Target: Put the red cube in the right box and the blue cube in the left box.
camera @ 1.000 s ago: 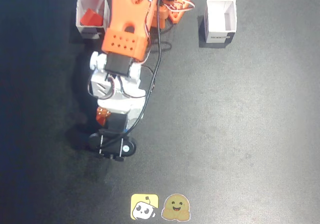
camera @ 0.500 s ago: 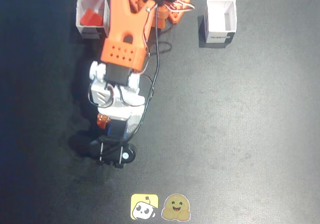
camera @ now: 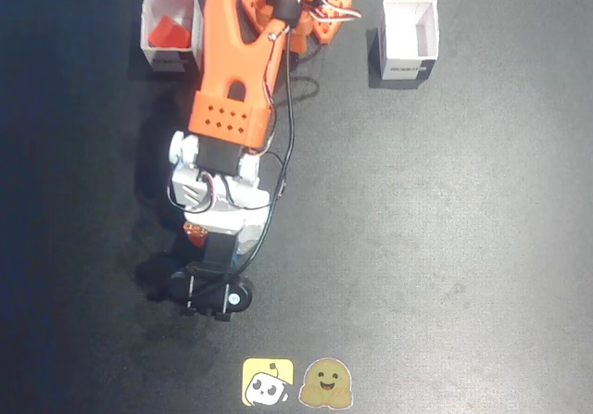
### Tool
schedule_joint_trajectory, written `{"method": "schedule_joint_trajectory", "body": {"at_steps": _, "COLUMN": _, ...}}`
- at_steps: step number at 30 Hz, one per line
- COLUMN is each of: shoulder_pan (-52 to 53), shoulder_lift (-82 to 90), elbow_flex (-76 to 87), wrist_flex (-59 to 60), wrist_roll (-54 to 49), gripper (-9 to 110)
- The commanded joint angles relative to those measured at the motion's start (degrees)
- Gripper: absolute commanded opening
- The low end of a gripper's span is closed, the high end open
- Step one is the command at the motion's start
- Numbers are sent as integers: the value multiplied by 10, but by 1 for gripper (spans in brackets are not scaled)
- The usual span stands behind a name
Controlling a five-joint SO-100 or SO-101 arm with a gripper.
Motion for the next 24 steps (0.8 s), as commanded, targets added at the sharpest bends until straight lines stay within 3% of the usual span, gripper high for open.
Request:
{"method": "schedule_joint_trajectory", "body": {"at_steps": 1, "shoulder_pan": -2, "shoulder_lift": 0, "elbow_flex": -28, "wrist_flex": -15, "wrist_roll": -7, "gripper": 15}}
{"method": "schedule_joint_trajectory", "body": {"at_steps": 11, "shoulder_pan": 2, "shoulder_lift": 13, "elbow_flex": -19, "wrist_flex": -18, "wrist_roll": -20, "gripper": 11}}
{"method": "schedule_joint_trajectory", "body": {"at_steps": 24, "shoulder_pan": -21, "shoulder_lift": 193, "elbow_flex": -25, "wrist_flex": 156, "wrist_roll": 11, "gripper": 11}}
